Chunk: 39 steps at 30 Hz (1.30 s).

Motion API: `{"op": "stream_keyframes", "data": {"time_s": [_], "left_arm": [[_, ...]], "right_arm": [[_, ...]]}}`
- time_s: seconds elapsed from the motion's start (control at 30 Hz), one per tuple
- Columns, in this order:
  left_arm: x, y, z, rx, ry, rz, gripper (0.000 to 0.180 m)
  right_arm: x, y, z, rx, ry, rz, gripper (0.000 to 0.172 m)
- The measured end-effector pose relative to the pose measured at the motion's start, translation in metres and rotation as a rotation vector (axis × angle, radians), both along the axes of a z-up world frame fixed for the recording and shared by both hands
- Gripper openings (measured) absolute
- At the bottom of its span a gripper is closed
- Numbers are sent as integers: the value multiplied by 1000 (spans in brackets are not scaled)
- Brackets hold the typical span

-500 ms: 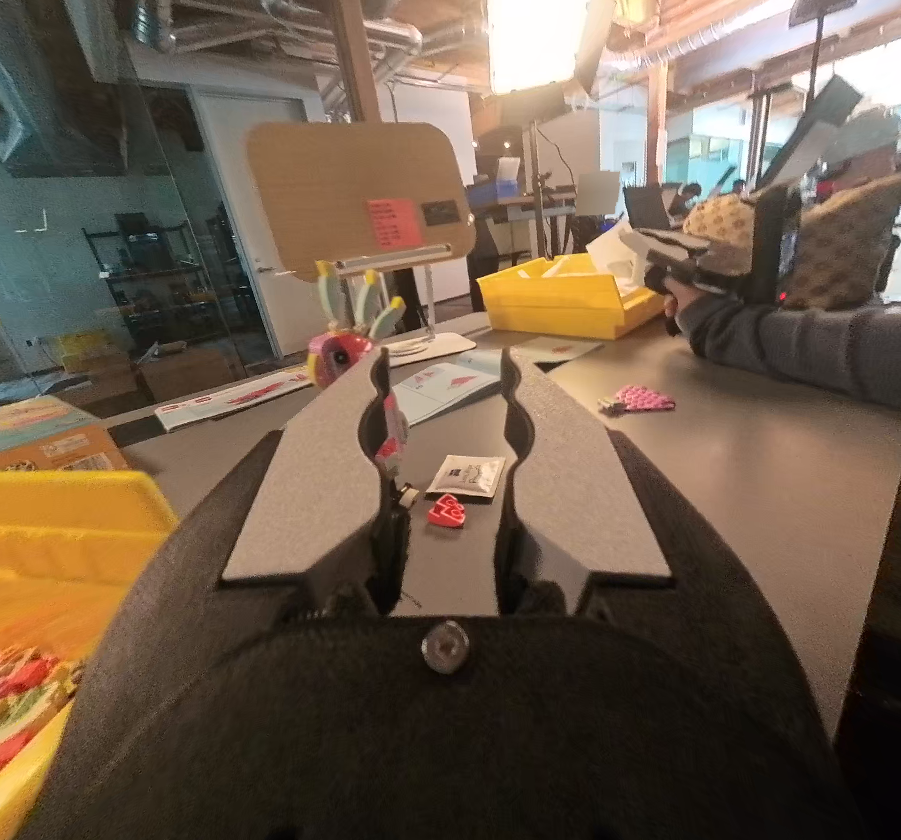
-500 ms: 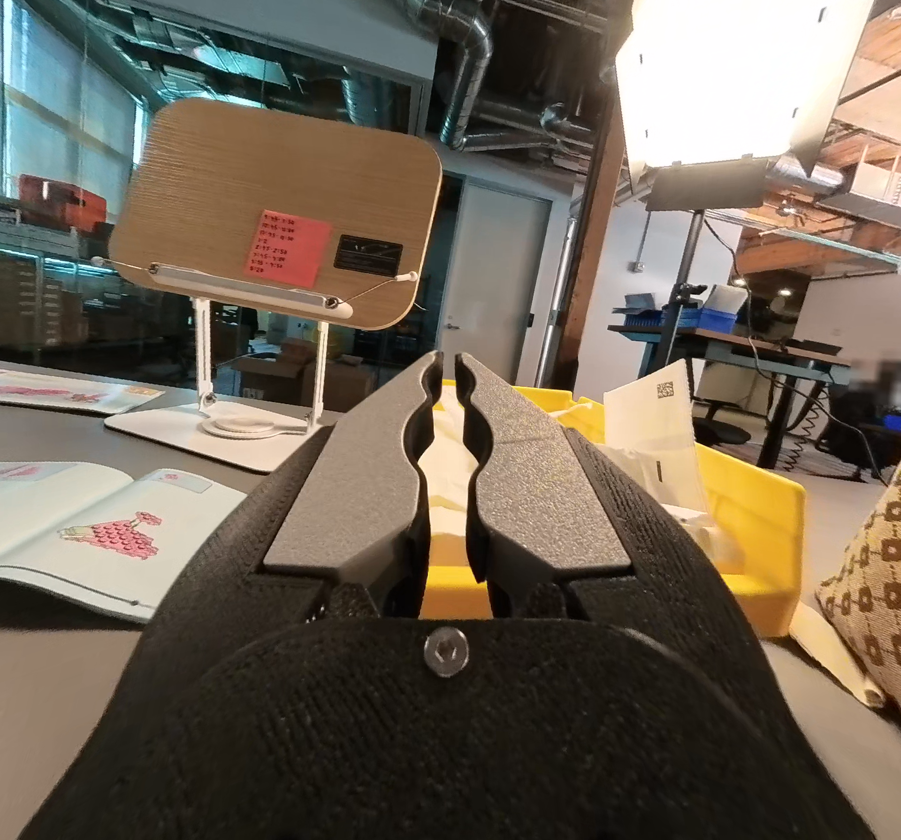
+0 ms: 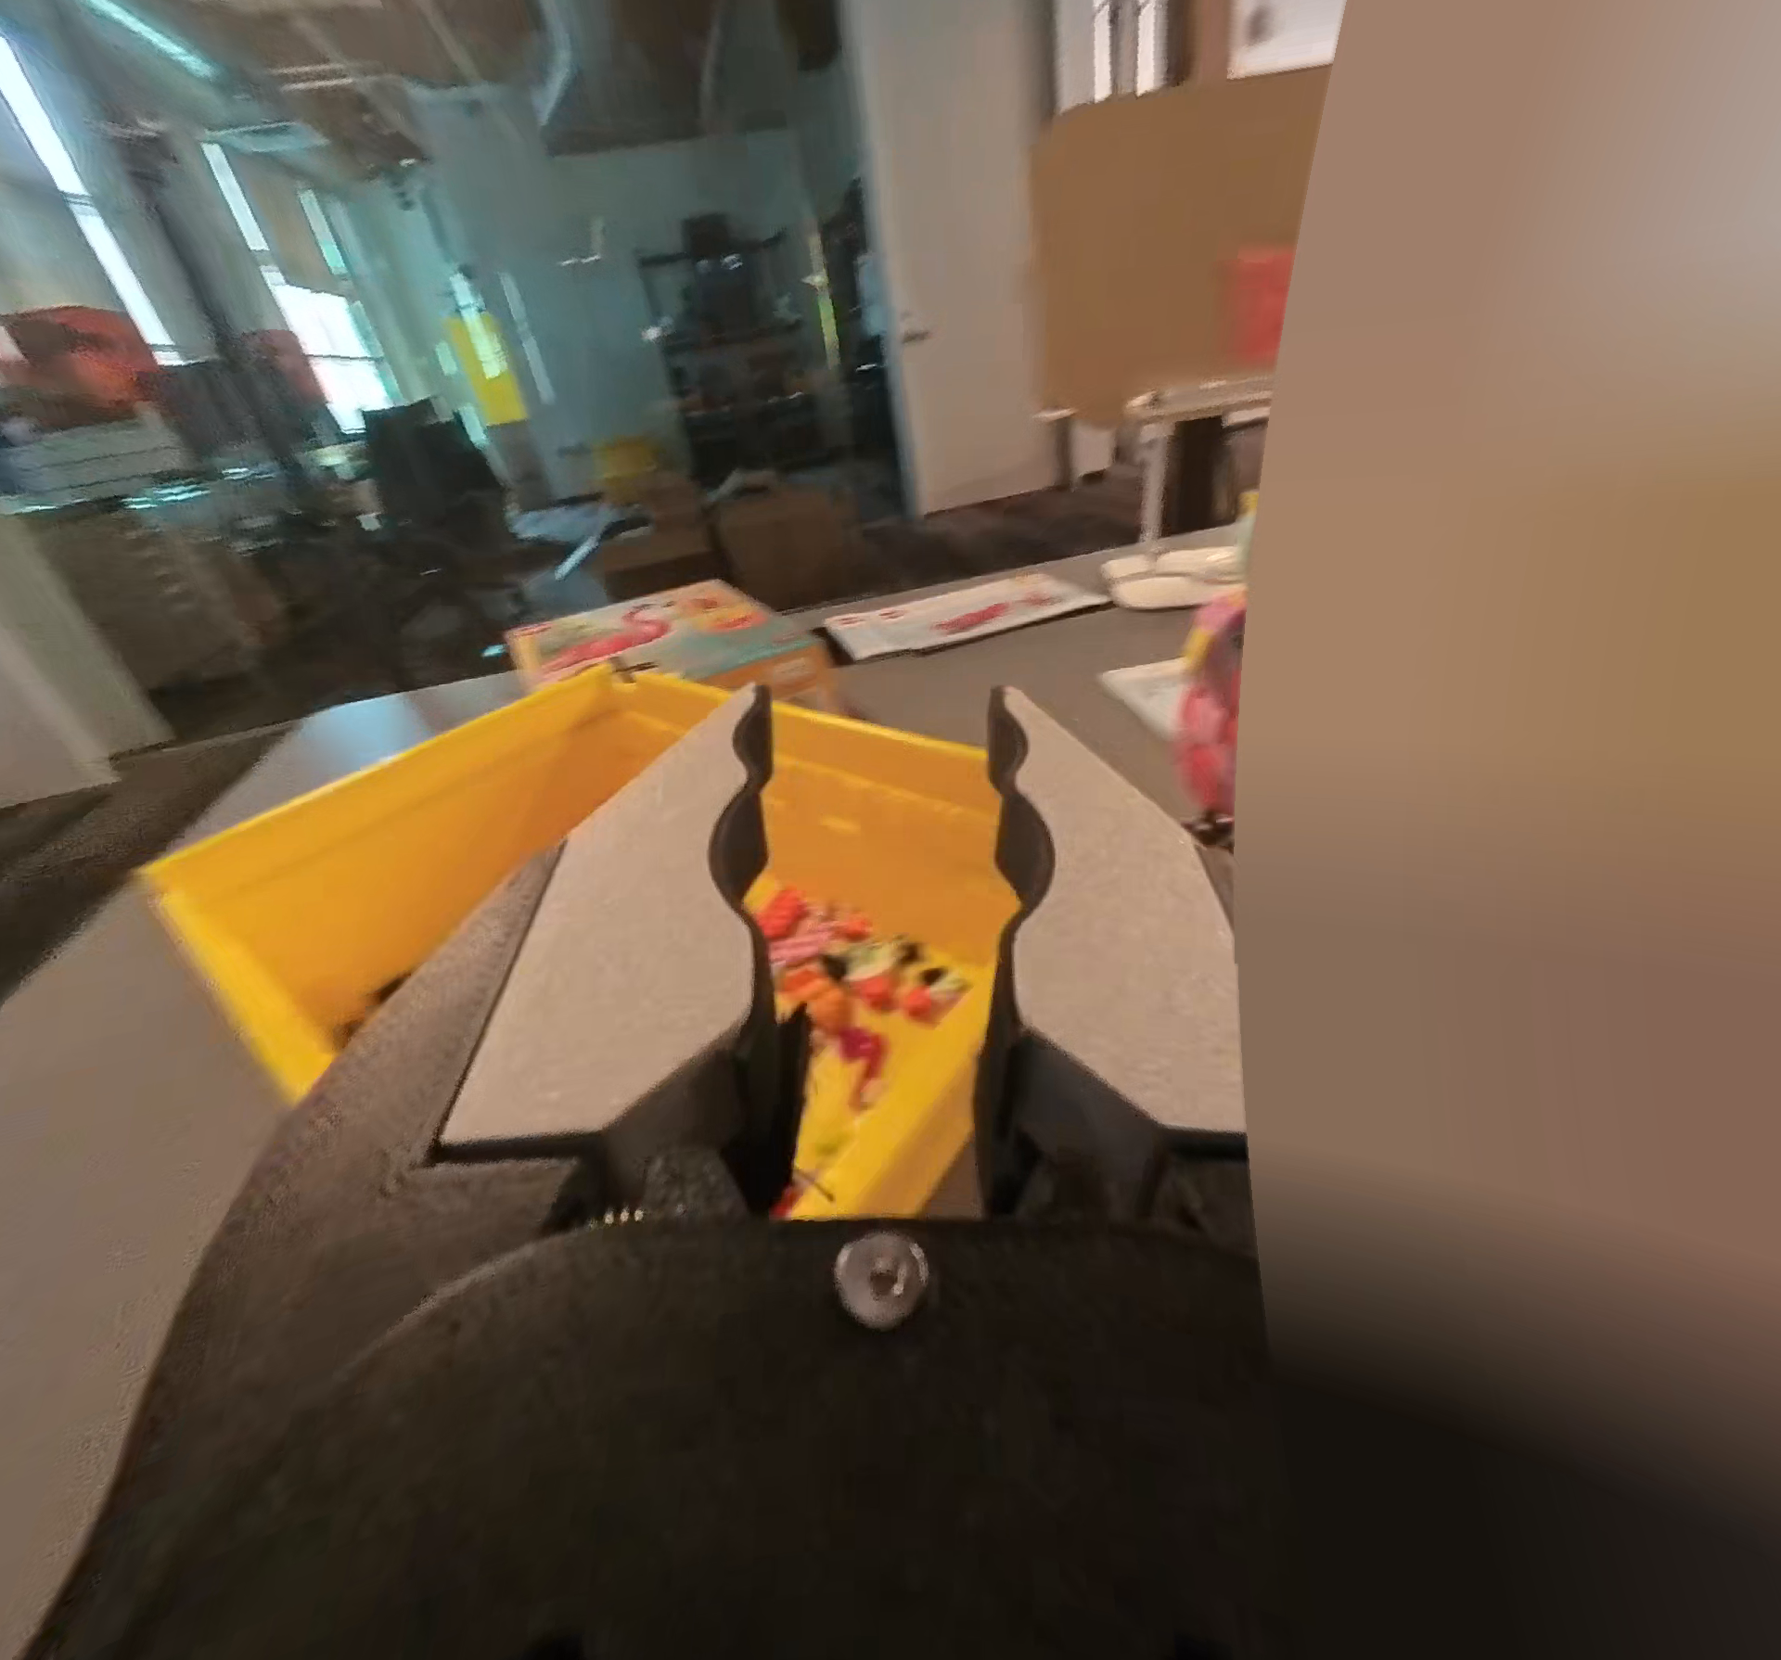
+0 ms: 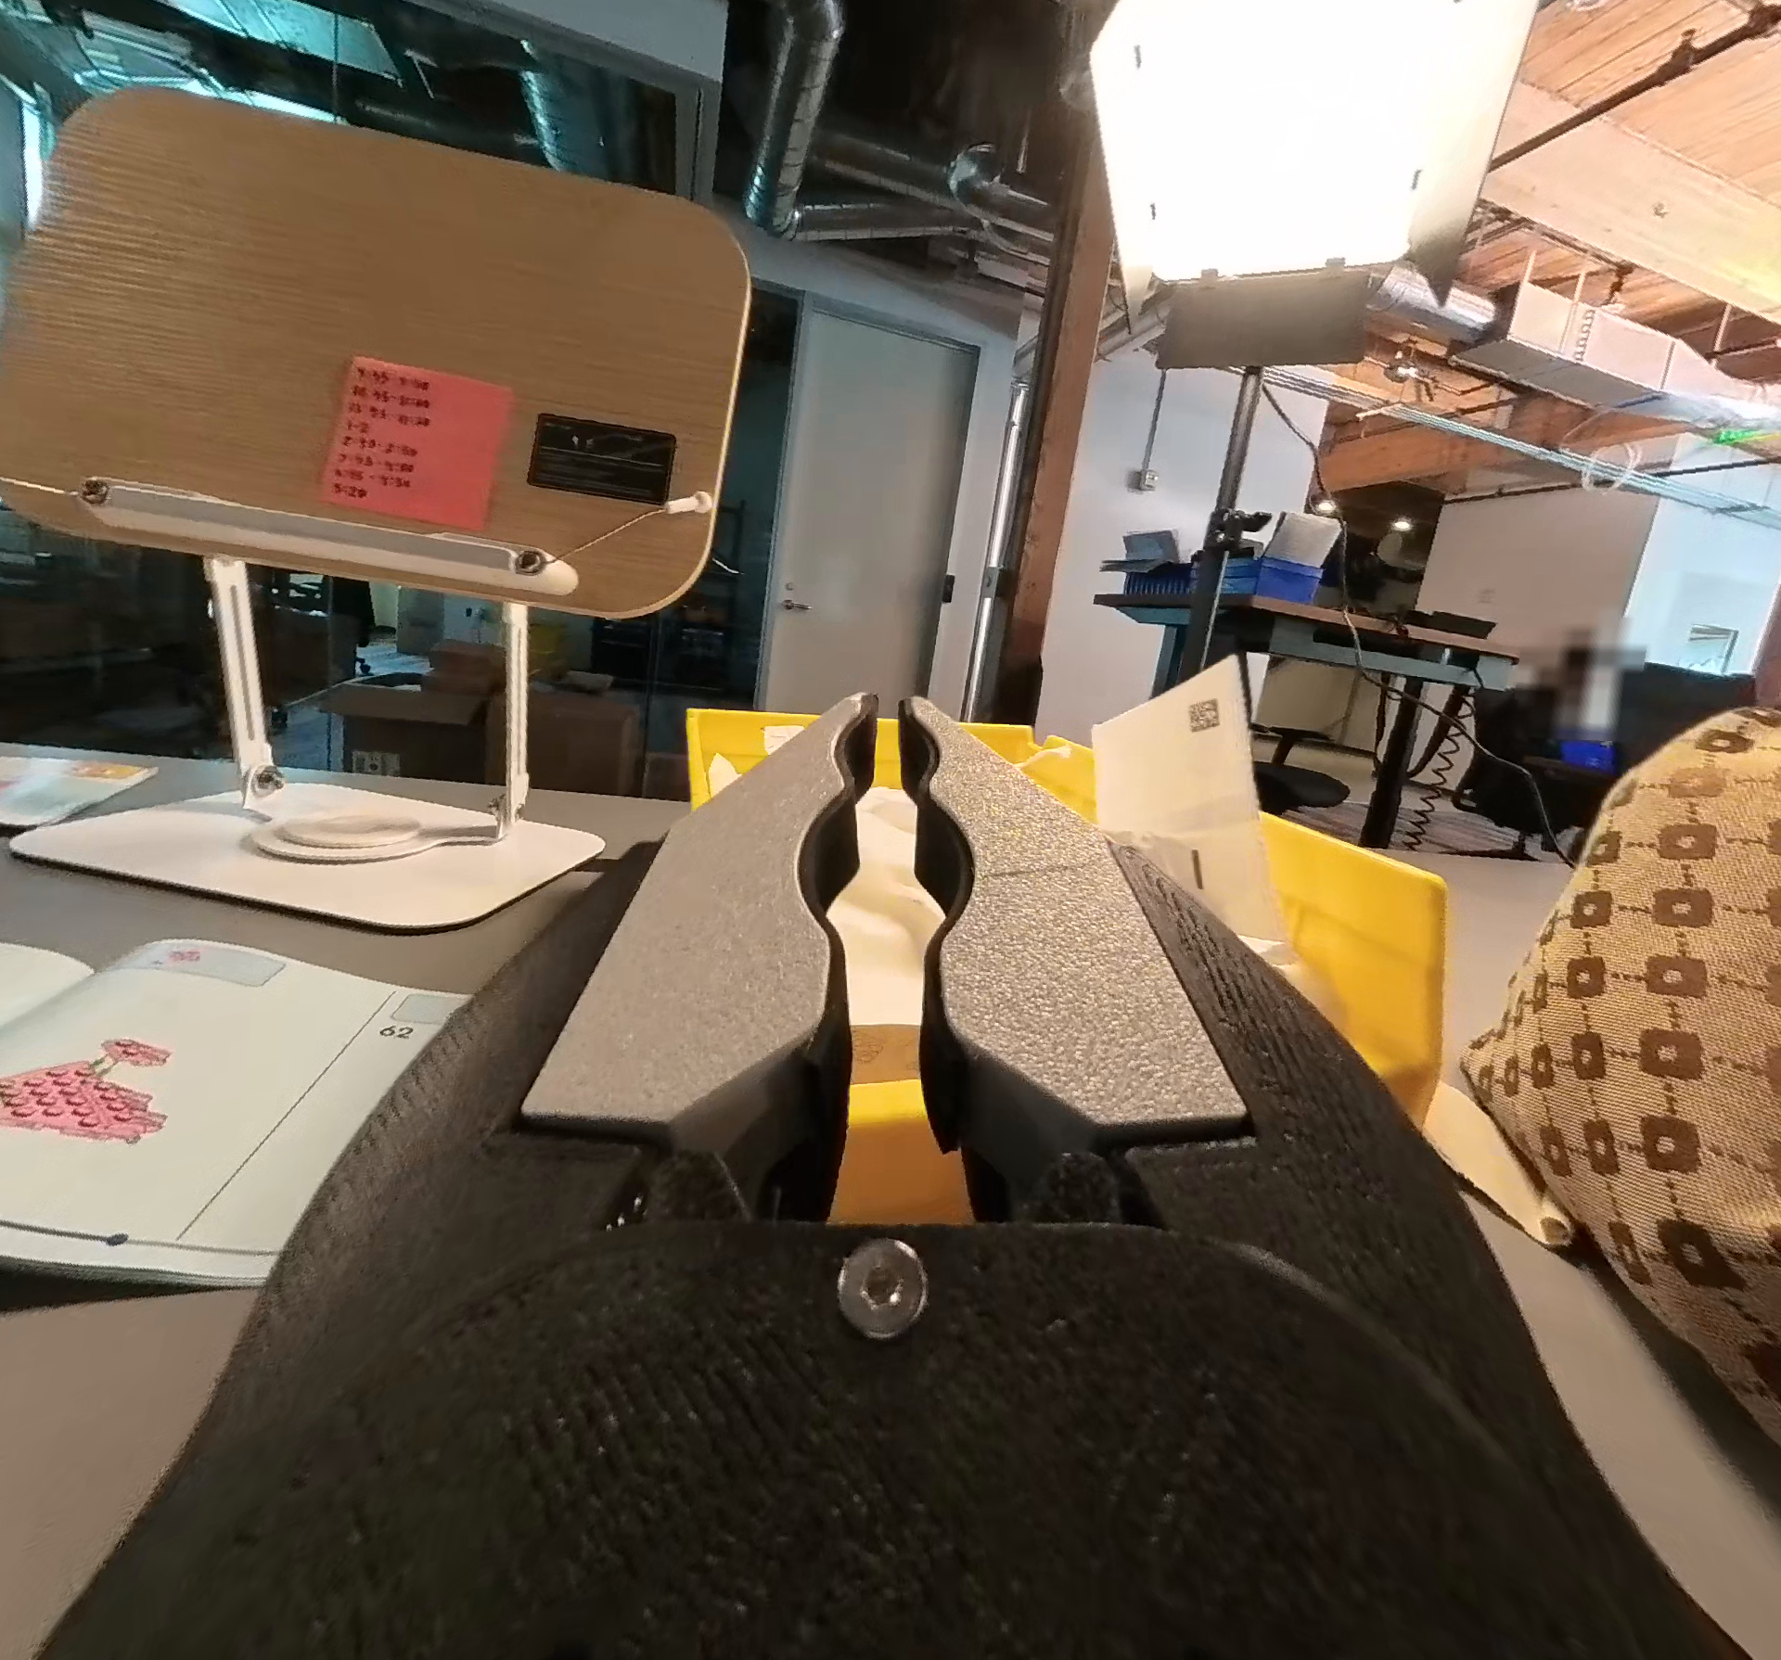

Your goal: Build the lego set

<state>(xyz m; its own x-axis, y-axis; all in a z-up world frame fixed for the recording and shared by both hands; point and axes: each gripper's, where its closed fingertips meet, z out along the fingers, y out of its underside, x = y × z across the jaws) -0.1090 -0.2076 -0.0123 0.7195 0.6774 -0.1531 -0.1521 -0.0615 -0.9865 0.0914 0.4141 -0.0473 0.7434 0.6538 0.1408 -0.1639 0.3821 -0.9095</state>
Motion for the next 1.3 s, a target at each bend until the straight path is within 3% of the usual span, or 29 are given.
{"op": "stream_keyframes", "data": {"time_s": [0.03,0.13,0.23,0.37,0.47,0.6,0.7,0.83,0.97,1.3], "left_arm": [[-6,-8,3,-18,11,38,43],[-26,-39,16,-38,27,151,42],[-55,-66,25,-42,-68,220,42],[-99,-62,21,-175,-210,178,45],[-135,-41,-8,-384,-387,113,45],[-171,-20,-47,-541,-665,8,40],[-181,-6,-71,-595,-810,-92,16],[-183,-1,-108,-685,-1012,-122,10],[-183,4,-139,-790,-1062,-113,12],[-184,13,-167,-917,-1029,-92,20]], "right_arm": [[-1,-1,0,3,-6,2,2],[-4,-1,-2,2,-18,11,2],[-5,0,-3,-4,-22,12,2],[-5,2,-4,-10,-29,6,2],[-4,1,-4,-14,-27,6,1],[-3,1,-5,-25,-21,12,1],[-6,0,-6,-25,-32,24,1],[-16,-4,-8,-17,-55,63,0],[-26,-11,-10,1,-94,95,0],[-30,-12,-13,-10,-104,123,0]]}}
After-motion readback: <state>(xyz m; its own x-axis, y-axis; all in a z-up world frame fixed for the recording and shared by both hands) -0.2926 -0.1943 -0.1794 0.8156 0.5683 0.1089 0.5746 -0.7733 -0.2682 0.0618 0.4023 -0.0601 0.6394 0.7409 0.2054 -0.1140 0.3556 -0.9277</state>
